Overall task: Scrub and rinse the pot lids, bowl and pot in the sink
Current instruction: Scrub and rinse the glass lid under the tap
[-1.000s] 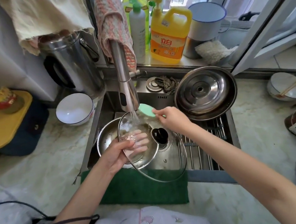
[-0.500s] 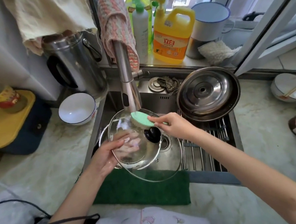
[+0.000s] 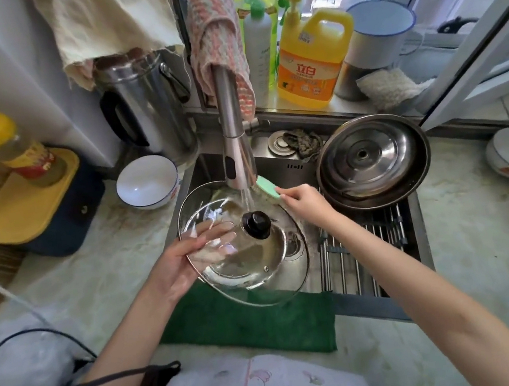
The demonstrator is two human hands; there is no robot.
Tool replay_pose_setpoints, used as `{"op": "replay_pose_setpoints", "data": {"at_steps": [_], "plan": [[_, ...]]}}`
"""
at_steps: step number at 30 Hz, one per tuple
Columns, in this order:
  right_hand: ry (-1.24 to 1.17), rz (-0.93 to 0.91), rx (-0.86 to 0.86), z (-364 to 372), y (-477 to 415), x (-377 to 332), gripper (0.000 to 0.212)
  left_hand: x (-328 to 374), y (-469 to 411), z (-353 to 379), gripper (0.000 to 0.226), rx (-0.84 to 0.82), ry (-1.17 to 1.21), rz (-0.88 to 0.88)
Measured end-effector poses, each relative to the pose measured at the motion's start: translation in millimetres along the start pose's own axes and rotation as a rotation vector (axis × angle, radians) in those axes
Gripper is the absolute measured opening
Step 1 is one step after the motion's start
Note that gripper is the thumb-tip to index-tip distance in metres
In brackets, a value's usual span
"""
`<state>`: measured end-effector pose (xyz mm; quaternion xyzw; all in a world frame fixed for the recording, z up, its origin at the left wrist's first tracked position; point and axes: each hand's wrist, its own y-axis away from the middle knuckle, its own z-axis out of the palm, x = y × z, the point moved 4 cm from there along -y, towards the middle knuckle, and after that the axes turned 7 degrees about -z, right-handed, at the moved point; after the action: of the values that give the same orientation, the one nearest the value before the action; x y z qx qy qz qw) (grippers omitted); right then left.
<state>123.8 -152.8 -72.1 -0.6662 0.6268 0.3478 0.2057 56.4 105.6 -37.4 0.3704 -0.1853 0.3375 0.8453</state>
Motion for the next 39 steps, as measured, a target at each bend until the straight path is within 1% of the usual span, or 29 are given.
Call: {"op": "replay_pose_setpoints", "data": {"at_steps": [2,3,5,7,9,10,11,12,13,14,15,17,18,19,21,22,23,24,25,26,27,28,32,33,35,36,37,39], "plan": [[-0.063,-0.123,-0.081,8.5,9.8,-11.2,0.033,3.5,2.1,-5.1,0.082,0.015,0.004,0.019],[-0.064,-0.154,-0.116,11.2,16.3,-14.7,0.032,4.9,3.0,-5.1,0.086,0.019,-0.008,0.024],[-0.029,-0.116,-0.101,6.5,15.3,-5.4,0.031,6.8,3.4,-5.4,0.082,0.047,0.006,0.046],[0.014,-0.027,-0.002,-2.7,15.8,13.8,0.032,7.5,1.8,-4.0,0.082,0.079,0.071,0.062],[-0.017,-0.022,0.038,-2.1,30.1,16.0,0.033,11.4,-1.1,-1.7,0.078,0.108,0.095,0.084],[-0.061,-0.057,0.035,1.2,41.6,10.9,0.033,13.4,-3.1,-1.4,0.073,0.124,0.102,0.092],[-0.103,-0.102,0.01,5.7,54.9,4.8,0.034,14.8,-5.4,-2.6,0.063,0.146,0.116,0.093],[-0.13,-0.157,-0.034,10.5,67.9,1.8,0.035,15.6,-7.7,-4.3,0.047,0.174,0.131,0.092],[-0.111,-0.202,-0.068,13.4,79.8,0.2,0.036,16.1,-9.1,-5.5,0.032,0.212,0.149,0.096],[-0.082,-0.213,-0.088,14.0,85.9,4.4,0.037,15.7,-12.0,-6.4,0.028,0.234,0.17,0.097],[-0.056,-0.17,-0.077,12.0,85.4,11.6,0.037,15.2,-15.6,-5.4,0.029,0.237,0.176,0.091],[-0.027,-0.017,0.015,6.9,80.3,26.9,0.035,14.1,-20.2,-0.5,0.03,0.252,0.174,0.086],[-0.03,0.017,0.057,7.2,78.4,28.5,0.035,13.7,-22.1,1.9,0.03,0.261,0.165,0.081],[-0.056,-0.003,0.065,11.5,79.0,23.1,0.036,13.0,-23.7,5.2,0.03,0.265,0.155,0.077],[-0.126,-0.139,0.014,23.0,87.1,-0.1,0.039,12.5,-27.8,8.0,0.031,0.279,0.16,0.073],[-0.096,-0.239,-0.01,28.5,93.6,-8.5,0.042,12.1,-28.6,8.8,0.031,0.276,0.164,0.07],[-0.008,-0.339,-0.011,29.6,98.8,-12.7,0.044,11.6,-28.8,11.7,0.029,0.268,0.164,0.061],[0.072,-0.398,0.005,26.6,98.1,-10.0,0.046,11.2,-28.3,14.8,0.028,0.253,0.164,0.061],[0.121,-0.388,0.049,18.3,92.3,-2.2,0.048,10.9,-27.3,19.1,0.03,0.235,0.167,0.061],[0.124,-0.319,0.104,8.7,87.7,6.2,0.049,10.4,-25.9,23.5,0.032,0.222,0.164,0.059],[0.113,-0.253,0.145,1.9,83.8,13.2,0.049,10.6,-26.2,25.8,0.03,0.217,0.162,0.061],[0.086,-0.241,0.154,0.2,84.2,13.3,0.048,9.9,-27.5,25.1,0.028,0.225,0.164,0.063],[0.117,-0.513,0.015,18.3,104.5,-26.2,0.042,7.6,-30.9,31.5,0.025,0.265,0.179,0.06],[0.138,-0.512,0.007,17.7,103.3,-27.4,0.042,6.1,-31.6,33.0,0.027,0.259,0.178,0.053],[0.156,-0.46,0.104,8.9,92.4,-25.9,0.041,2.2,-32.1,36.7,0.027,0.245,0.141,0.033],[0.178,-0.472,0.153,3.9,87.4,-29.1,0.041,0.6,-33.5,35.9,0.027,0.254,0.11,0.033],[0.224,-0.518,0.166,0.5,83.7,-36.2,0.041,-1.3,-36.4,34.3,0.027,0.271,0.069,0.028],[0.334,-0.635,0.11,-1.2,79.0,-54.3,0.039,-3.5,-41.3,31.4,0.026,0.298,0.002,0.019]]}}
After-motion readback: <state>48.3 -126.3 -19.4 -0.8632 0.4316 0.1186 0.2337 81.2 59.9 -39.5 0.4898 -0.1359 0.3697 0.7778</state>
